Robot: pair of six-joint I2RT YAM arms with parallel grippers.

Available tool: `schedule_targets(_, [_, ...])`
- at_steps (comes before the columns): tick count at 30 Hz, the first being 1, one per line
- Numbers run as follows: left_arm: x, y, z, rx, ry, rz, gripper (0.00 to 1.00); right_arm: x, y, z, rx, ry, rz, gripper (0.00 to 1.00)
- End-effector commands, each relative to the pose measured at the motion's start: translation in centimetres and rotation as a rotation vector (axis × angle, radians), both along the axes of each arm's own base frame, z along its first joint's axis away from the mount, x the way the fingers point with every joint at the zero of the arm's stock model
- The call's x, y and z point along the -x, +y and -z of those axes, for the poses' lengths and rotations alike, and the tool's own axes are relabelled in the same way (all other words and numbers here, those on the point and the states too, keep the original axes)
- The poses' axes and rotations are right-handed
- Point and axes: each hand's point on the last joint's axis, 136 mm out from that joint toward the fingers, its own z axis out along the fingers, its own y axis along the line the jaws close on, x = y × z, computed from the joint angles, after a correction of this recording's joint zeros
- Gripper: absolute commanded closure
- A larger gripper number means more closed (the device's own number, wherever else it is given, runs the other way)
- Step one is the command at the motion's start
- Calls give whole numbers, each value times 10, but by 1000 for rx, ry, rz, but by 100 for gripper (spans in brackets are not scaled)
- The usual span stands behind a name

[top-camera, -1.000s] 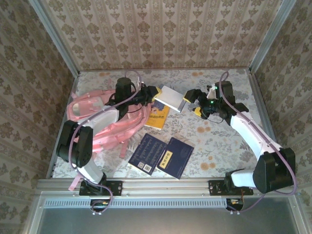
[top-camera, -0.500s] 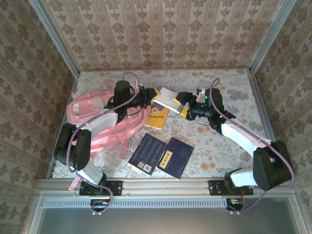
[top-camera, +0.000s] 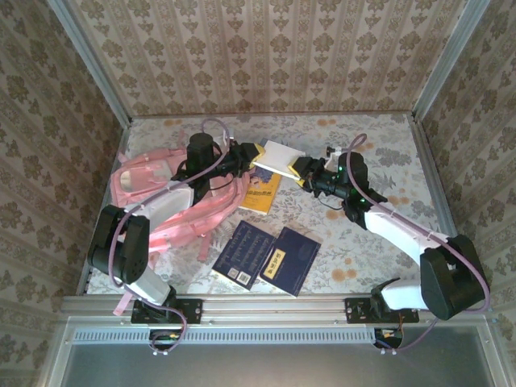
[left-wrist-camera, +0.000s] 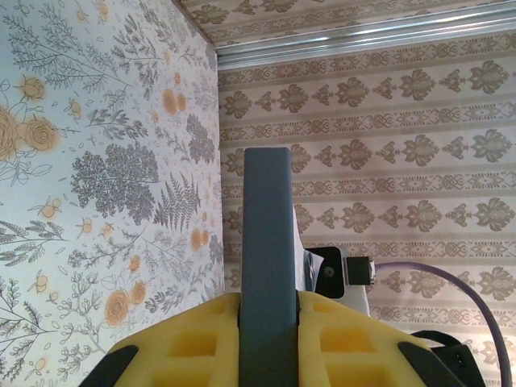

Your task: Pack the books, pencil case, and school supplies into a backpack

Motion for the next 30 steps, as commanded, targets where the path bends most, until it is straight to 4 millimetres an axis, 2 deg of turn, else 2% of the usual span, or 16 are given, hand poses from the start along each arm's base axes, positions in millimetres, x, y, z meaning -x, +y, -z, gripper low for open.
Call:
schedule_targets(1, [8, 2, -16, 20, -49, 7, 100, -3, -13, -16, -6, -68, 51, 71])
schedule_targets(6, [9, 4, -19, 20, -55, 6, 100, -2, -22, -18, -8, -71, 83, 76])
schedule_targets(16, [10, 4, -18, 11, -54, 4, 100, -4, -41, -21, -7, -79, 127, 75])
schedule_targets(17, [10, 4, -17, 10, -54, 3, 100, -5, -41, -20, -4, -77, 127, 78])
schedule_targets(20, [11, 1, -16, -2, -57, 13, 100, -5, -39, -18, -3, -70, 113, 100])
schedule_targets(23, [12, 0, -11, -29, -56, 18, 100, -5, -40, -15, 10, -66, 121, 100])
schedule_targets(25, [12, 2, -6, -56, -51, 11, 96, -4, -42, -14, 25, -67, 125, 100])
schedule_targets(27, [12, 5, -1, -82, -49, 6, 85, -2, -47, -13, 44, -66, 136, 100])
schedule_targets(30, [12, 9, 3, -122, -55, 2, 83, 1, -54, -15, 78, -77, 153, 100])
